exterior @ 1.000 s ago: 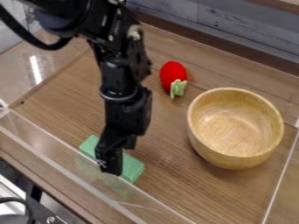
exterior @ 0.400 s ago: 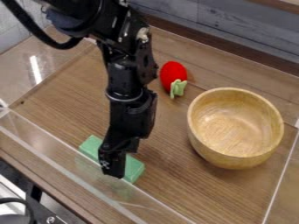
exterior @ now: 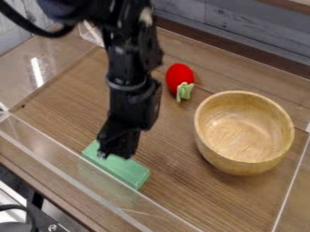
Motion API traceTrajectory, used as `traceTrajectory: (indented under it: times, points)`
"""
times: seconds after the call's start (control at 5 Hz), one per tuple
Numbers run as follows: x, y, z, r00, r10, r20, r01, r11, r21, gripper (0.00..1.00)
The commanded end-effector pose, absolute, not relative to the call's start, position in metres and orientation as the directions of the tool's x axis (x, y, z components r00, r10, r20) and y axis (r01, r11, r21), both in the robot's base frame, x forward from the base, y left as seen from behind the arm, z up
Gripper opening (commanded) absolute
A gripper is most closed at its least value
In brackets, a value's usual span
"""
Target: Put the green block in the brown bowl
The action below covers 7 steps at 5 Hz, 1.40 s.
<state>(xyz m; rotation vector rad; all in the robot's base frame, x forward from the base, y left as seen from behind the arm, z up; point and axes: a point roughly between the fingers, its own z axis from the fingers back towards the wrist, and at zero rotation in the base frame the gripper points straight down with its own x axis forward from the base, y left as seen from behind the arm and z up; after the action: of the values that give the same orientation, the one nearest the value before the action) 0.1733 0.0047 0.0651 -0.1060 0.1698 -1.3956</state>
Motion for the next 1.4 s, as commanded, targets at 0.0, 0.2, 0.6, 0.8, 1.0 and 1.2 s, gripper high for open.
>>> traceTrajectory:
  times: [0.0, 0.2, 0.6, 0.8, 1.0, 1.2]
  points:
    - [0.201, -0.001, 0.09, 0.175, -0.983, -0.061, 0.98, 0.179, -0.087, 0.0]
    - [0.199, 0.005, 0.082, 0.158, -0.986, -0.053, 0.982, 0.162, -0.095, 0.0]
    - [0.197, -0.004, 0.07, 0.098, -0.994, -0.041, 0.99, 0.101, -0.095, 0.0]
    - [0.199, -0.03, 0.072, 0.054, -0.998, -0.038, 0.996, 0.056, -0.07, 0.0]
    - [0.21, -0.062, 0.088, 0.02, -0.999, -0.041, 0.999, 0.022, -0.039, 0.0]
    - [0.199, -0.052, 0.092, 0.015, -0.999, -0.04, 0.999, 0.017, -0.05, 1.0]
